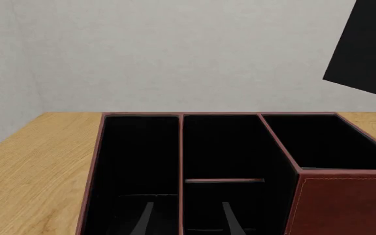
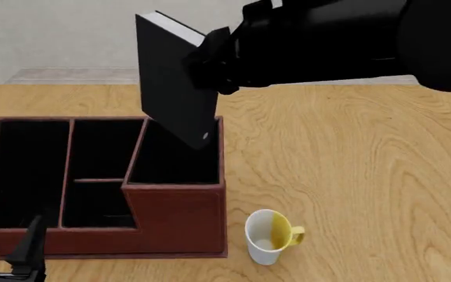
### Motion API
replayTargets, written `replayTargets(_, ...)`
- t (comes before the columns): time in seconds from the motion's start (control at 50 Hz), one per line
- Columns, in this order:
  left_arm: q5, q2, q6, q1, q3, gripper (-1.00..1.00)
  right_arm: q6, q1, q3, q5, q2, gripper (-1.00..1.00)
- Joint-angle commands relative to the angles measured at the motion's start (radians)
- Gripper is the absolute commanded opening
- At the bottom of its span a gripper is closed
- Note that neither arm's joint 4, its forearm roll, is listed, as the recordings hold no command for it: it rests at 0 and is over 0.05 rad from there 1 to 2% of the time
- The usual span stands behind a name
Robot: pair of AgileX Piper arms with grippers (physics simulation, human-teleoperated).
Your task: Pick up the book and place it in the right compartment of the caddy.
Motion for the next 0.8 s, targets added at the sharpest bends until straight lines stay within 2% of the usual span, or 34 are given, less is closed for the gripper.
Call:
replayTargets(0.02,0.0,0.0,0.0,0.0,0.0,1.0,0.041,-0.034,-0.027,-0.03,0.038,-1.0)
replayTargets(0.34,0.0,0.0,0.0,0.0,0.0,1.0,0.082,-0.047,-0.089,-0.018,0.123,-1.0)
replayTargets(0.36,0.0,0.0,0.0,0.0,0.0,1.0,0.057,-0.045,-0.089,-0.015,0.13,-1.0)
replayTargets(0.6,0.0,0.0,0.0,0.0,0.0,1.0,0.044,-0.068,-0.059,-0.047,0.167,-1.0)
replayTargets(0.68,0.0,0.0,0.0,0.0,0.0,1.0,0.034,-0.075,-0.04,-0.064,0.171,-1.0)
replayTargets(0.7,0.0,0.0,0.0,0.0,0.0,1.0,0.01,-0.082,-0.029,-0.071,0.174,-1.0)
replayTargets(0.74,0.0,0.0,0.0,0.0,0.0,1.0,0.001,-0.098,-0.016,-0.086,0.172,-1.0)
replayTargets(0.8,0.0,0.0,0.0,0.0,0.0,1.0,0.004,-0.094,0.013,-0.104,0.164,-1.0)
